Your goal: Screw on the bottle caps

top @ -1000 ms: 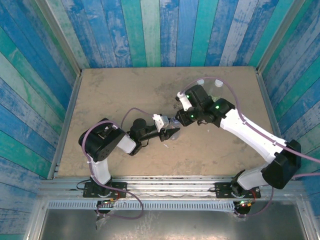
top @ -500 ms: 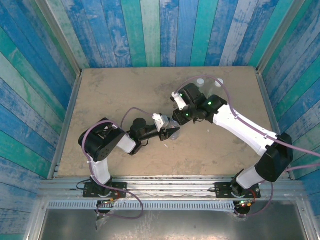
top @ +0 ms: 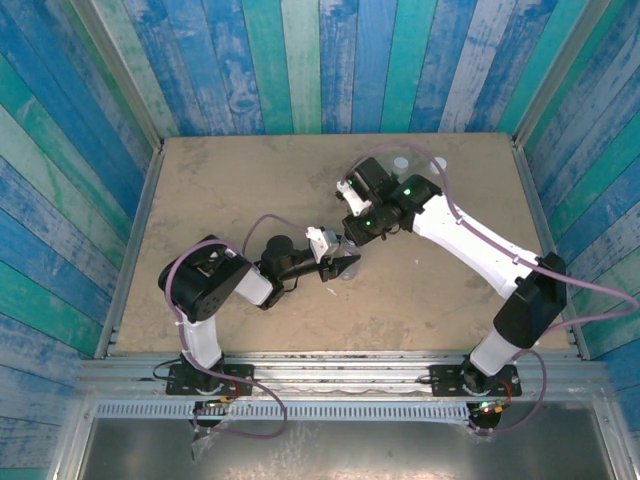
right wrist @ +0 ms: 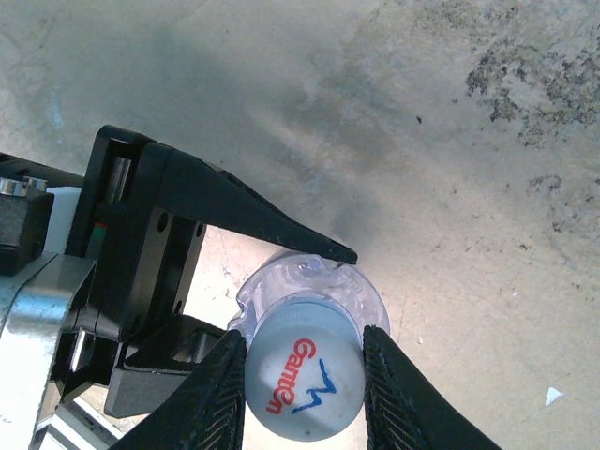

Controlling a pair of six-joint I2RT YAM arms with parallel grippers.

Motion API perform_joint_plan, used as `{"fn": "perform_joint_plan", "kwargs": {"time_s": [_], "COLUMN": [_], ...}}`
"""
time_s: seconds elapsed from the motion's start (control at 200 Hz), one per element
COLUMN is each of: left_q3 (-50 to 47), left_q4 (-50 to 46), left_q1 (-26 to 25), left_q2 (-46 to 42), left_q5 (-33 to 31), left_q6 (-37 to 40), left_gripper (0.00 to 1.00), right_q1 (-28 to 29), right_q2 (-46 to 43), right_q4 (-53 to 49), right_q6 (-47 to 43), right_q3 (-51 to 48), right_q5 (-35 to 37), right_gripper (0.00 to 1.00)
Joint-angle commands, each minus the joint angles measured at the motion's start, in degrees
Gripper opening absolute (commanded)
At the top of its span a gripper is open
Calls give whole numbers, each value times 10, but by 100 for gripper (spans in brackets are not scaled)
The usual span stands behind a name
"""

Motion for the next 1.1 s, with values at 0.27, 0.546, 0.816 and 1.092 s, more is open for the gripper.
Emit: {"fn": "perform_joint_plan", "kwargs": {"time_s": [0.27, 0.546, 0.816, 1.092], "left_q3": [0, -4, -7, -6], "left_q4": [-23, -7, -8, -4], "left_q1": [-1, 6, 10, 15], "left_q2": [30, 34, 32, 37], "left_q5": [2, 7, 8, 14], "left_q6": [9, -3, -5, -11], "left_gripper": [56, 56, 56, 56], "right_q1": [6, 4, -18, -48], "right_q2": [48, 7, -40, -58], "right_q4": [-63, -33, 13, 50], "right_q6": [-1, -7, -2, 2], "right_q3": [26, 28, -10, -61], "right_q5": [5, 10, -13, -65], "right_gripper": [33, 50, 57, 41]}}
